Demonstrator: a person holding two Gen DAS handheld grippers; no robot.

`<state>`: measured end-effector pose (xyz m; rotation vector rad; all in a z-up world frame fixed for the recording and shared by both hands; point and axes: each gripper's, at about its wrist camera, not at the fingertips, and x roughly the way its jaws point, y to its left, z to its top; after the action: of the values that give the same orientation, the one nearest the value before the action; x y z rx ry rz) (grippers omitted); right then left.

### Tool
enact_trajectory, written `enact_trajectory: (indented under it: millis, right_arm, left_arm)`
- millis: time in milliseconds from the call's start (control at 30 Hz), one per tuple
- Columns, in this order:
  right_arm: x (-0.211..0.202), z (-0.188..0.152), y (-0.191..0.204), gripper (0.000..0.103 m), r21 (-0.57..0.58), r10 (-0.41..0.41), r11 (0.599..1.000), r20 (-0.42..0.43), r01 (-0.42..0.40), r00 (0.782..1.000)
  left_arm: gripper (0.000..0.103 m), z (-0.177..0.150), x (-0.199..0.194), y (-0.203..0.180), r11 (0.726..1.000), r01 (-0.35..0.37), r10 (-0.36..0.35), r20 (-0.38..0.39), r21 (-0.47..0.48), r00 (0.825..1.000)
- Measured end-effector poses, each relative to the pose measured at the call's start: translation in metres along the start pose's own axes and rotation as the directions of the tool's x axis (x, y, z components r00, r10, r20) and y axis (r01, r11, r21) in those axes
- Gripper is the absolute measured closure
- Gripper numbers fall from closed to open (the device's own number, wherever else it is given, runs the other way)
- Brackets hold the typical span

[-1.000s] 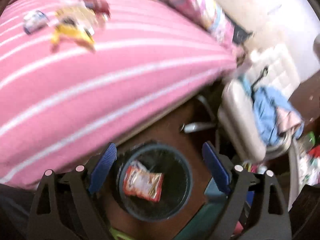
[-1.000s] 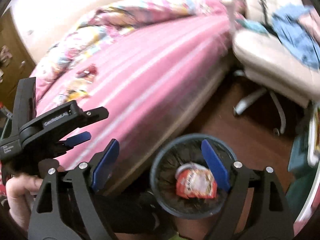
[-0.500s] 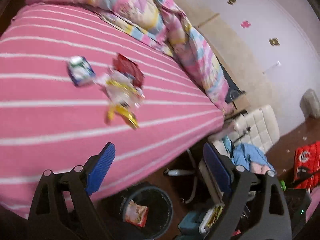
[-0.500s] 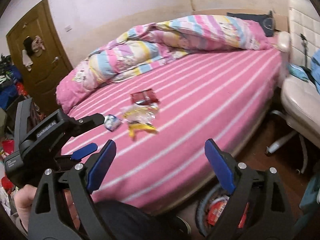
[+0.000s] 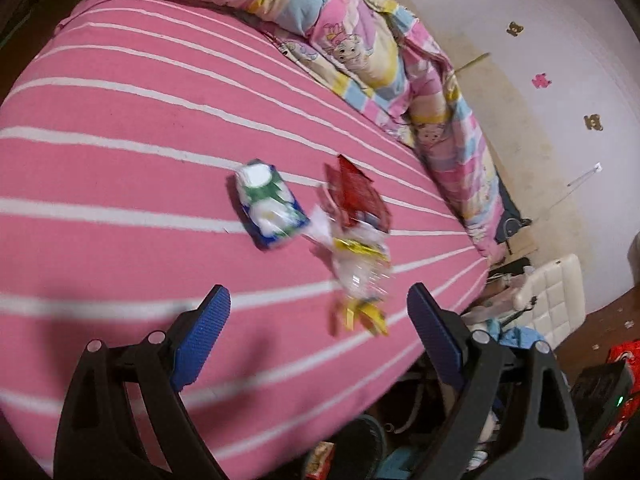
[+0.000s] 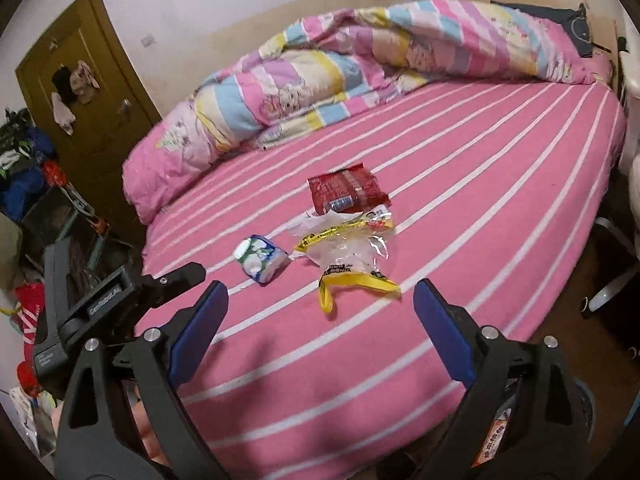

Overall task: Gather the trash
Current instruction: 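Grasp the green-and-white tissue pack with the left tool while the right tool grasps the clear plastic bag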

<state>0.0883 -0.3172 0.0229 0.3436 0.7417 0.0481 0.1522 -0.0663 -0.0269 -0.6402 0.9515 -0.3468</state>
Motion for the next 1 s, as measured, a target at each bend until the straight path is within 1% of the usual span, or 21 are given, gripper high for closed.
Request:
enact_trajectory:
  millis: [133,267,333,367,433,533,600,667,733,800,900,933,967,1000]
  right_arm:
    - [0.034,0.003,-0.003,0.01,-0.035,-0.036,0.999,-0.028,0.035,0.999]
    - [0.068,0.008,-0.008,0.01,-0.046,-0.07,0.997,-0.053,0.068,0.996]
    - [0.087,0.011,-0.008,0.01,-0.057,-0.074,0.996,-0.081,0.069,0.994]
    - [0.094,0.013,-0.009,0.01,-0.063,-0.073,0.996,-0.092,0.067,0.993]
    - [0.103,0.015,-0.008,0.01,-0.075,-0.078,0.995,-0.1,0.071,0.992]
    - [0.119,0.018,-0.006,0.01,-0.125,-0.109,0.988,-0.112,0.095,0.988]
    - [0.126,0.019,-0.005,0.01,-0.145,-0.124,0.984,-0.121,0.106,0.985]
    - [0.133,0.019,-0.007,0.01,-0.158,-0.141,0.98,-0.133,0.12,0.981]
    - [0.139,0.019,-0.012,0.01,-0.15,-0.148,0.981,-0.146,0.126,0.978]
    - [0.145,0.02,-0.017,0.01,-0.137,-0.149,0.982,-0.157,0.128,0.976]
    - [0.153,0.021,-0.024,0.01,-0.126,-0.155,0.983,-0.189,0.132,0.97]
    - [0.157,0.019,-0.028,0.011,-0.107,-0.144,0.987,-0.215,0.123,0.966]
    - [0.158,0.019,-0.03,0.012,-0.095,-0.132,0.989,-0.225,0.113,0.965]
    - [0.158,0.019,-0.032,0.021,-0.084,-0.118,0.991,-0.235,0.1,0.965]
  left_arm:
    - [0.016,0.013,0.021,0.004,0.997,-0.038,0.039,-0.012,0.061,0.999]
    - [0.016,0.027,0.041,0.004,0.981,-0.112,0.114,-0.006,0.16,0.993]
    - [0.016,0.034,0.05,0.006,0.974,-0.129,0.133,-0.006,0.186,0.991]
    - [0.016,0.038,0.055,0.008,0.973,-0.133,0.137,-0.013,0.186,0.99]
    - [0.016,0.045,0.065,0.01,0.976,-0.108,0.116,-0.034,0.188,0.993]
    - [0.016,0.052,0.079,0.009,0.969,-0.132,0.142,-0.033,0.207,0.989]
    - [0.016,0.06,0.093,0.009,0.969,-0.127,0.141,-0.049,0.213,0.989]
    - [0.016,0.064,0.105,0.01,0.966,-0.138,0.154,-0.057,0.217,0.986]
    - [0.016,0.066,0.116,0.013,0.967,-0.146,0.163,-0.067,0.206,0.984]
    - [0.016,0.065,0.121,0.013,0.965,-0.156,0.171,-0.054,0.211,0.984]
    - [0.016,0.063,0.127,0.005,0.947,-0.184,0.203,-0.046,0.263,0.978]
    - [0.016,0.062,0.128,0.004,0.943,-0.186,0.207,-0.047,0.277,0.977]
    - [0.016,0.061,0.129,0.004,0.941,-0.189,0.21,-0.044,0.281,0.977]
    - [0.017,0.061,0.128,0.004,0.94,-0.191,0.21,-0.041,0.282,0.977]
